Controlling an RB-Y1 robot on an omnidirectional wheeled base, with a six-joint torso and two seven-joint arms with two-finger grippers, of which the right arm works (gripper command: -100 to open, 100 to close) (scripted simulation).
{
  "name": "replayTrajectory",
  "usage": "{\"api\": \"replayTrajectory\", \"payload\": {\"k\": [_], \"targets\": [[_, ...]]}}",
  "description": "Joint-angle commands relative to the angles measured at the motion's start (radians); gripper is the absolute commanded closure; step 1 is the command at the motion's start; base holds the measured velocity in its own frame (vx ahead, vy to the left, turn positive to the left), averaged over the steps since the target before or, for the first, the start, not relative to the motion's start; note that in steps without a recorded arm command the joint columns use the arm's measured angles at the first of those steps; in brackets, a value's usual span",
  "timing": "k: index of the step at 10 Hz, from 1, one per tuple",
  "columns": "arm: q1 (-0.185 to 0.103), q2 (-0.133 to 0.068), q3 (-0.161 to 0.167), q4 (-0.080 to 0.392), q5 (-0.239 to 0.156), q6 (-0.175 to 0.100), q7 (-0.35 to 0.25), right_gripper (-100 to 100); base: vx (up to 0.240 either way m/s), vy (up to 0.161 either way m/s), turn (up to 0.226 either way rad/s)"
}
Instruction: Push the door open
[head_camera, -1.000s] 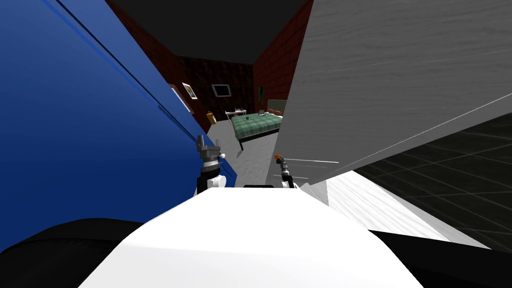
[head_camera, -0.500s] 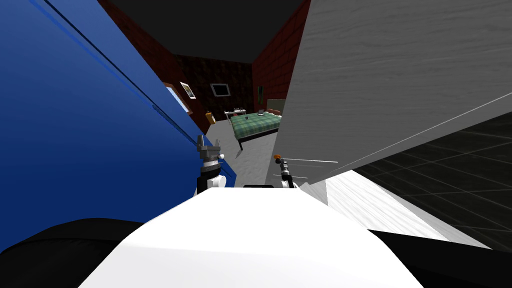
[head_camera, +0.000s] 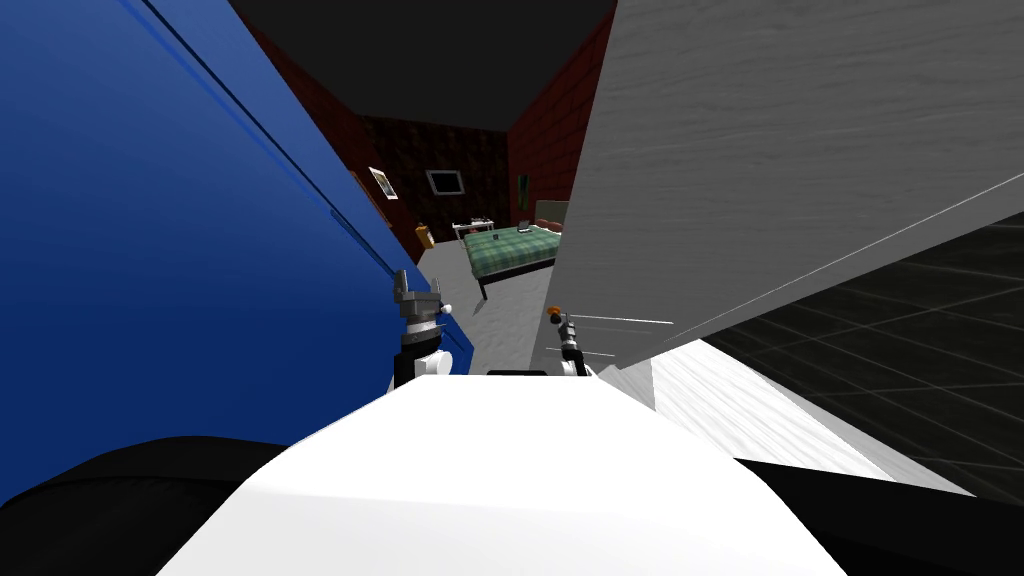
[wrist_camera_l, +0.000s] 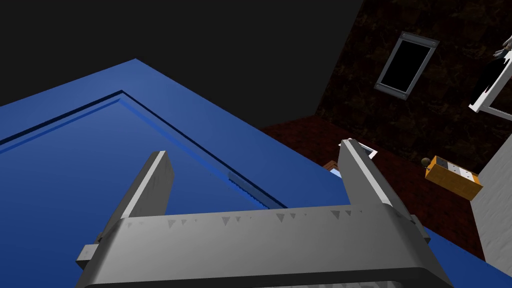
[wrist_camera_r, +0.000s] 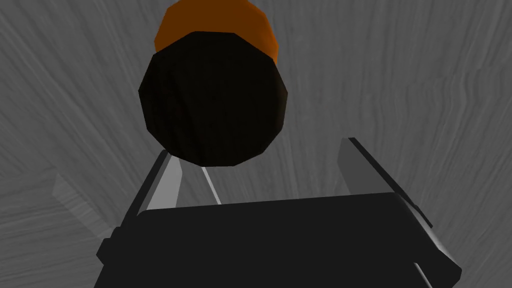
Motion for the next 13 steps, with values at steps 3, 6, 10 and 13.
{"api": "replayTrajectory", "payload": {"k": [3, 6, 10, 13], "targets": [[-0.004, 0.004, 0.019, 0.0, -0.044, -0.002, -0.1, -100, -0.042, -0.014, 0.036], [-0.008, 0.007, 0.036, 0.001, -0.083, -0.004, -0.179, -100, -0.054, -0.013, 0.038], [-0.012, 0.011, 0.055, 0.002, -0.125, -0.007, -0.267, -100, -0.051, -0.011, 0.039], [-0.016, 0.017, 0.074, 0.003, -0.169, -0.009, -0.349, -100, -0.051, -0.01, 0.033]]}}
